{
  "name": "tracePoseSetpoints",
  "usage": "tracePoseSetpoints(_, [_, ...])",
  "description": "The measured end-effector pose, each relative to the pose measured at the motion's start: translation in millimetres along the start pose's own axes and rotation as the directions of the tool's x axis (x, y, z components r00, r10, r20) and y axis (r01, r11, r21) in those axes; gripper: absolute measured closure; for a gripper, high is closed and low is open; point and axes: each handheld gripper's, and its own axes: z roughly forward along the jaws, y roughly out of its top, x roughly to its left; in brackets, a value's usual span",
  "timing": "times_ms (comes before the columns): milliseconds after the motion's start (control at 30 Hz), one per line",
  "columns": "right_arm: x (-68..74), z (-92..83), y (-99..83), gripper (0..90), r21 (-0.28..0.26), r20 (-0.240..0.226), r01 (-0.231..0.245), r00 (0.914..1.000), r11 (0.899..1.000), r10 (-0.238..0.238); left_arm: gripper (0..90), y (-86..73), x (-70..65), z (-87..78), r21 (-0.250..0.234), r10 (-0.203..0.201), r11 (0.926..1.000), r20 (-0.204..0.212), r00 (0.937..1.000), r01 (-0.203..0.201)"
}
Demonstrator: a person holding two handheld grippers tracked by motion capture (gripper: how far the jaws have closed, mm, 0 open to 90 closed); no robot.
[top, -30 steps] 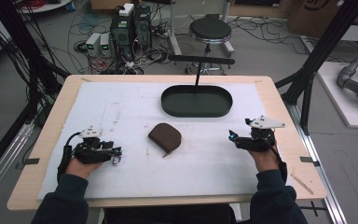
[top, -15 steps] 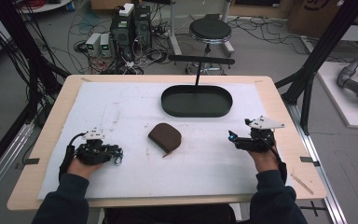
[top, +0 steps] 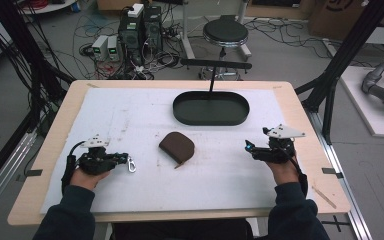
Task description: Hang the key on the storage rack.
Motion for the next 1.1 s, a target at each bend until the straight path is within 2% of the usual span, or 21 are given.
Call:
tracePoseSetpoints(167, [0.1, 0.6, -0.1, 20.8, 0.003, -0.003, 0.003, 1.0, 1.0, -0.003, 87.7, -0.2, 1.8, -1.9, -0.017, -0.009, 0.9998, -0.011, 0.9999, 0.009])
tracePoseSetpoints(333, [0.0, 0.1, -0.1, 20.7, -0.001, -0.002, 0.005, 1.0, 1.0, -0.005, 87.6, -0.8, 1.6, -1.1, -0.009, -0.011, 0.9999, -0.012, 0.9999, 0.011])
tracePoseSetpoints(467, [0.0, -0.3, -0.2, 20.8, 0.001, -0.002, 0.003, 1.0, 1.0, -0.003, 87.4, -3.1, 1.5, 0.7, 0.051, 0.003, 0.9987, 0.002, 1.0, -0.003])
tracePoseSetpoints(667, [-0.3, -0.4, -0.2, 20.8, 0.0, -0.002, -0.002, 1.0, 1.0, 0.002, 86.3, -3.8, 4.7, -4.1, 0.08, -0.006, 0.9968, 0.021, 0.9998, 0.004])
tracePoseSetpoints(767, [-0.3, -0.3, -0.3, 20.8, -0.001, -0.001, 0.001, 1.0, 1.0, -0.001, 84.9, -5.3, 6.8, -6.2, 0.109, 0.007, 0.994, 0.035, 0.9994, -0.011])
tracePoseSetpoints(933, [-0.4, -0.5, -0.3, 20.8, -0.002, -0.001, 0.001, 1.0, 1.0, -0.001, 83.5, -7.5, 9.7, -9.4, 0.12, -0.004, 0.9927, 0.042, 0.9991, -0.001])
tracePoseSetpoints(1100, [-0.2, -0.6, -0.2, 20.8, -0.001, -0.001, 0.0, 1.0, 1.0, 0.0, 86.8, -7.7, 8.3, -9.3, 0.129, 0.013, 0.9915, 0.057, 0.9983, -0.02])
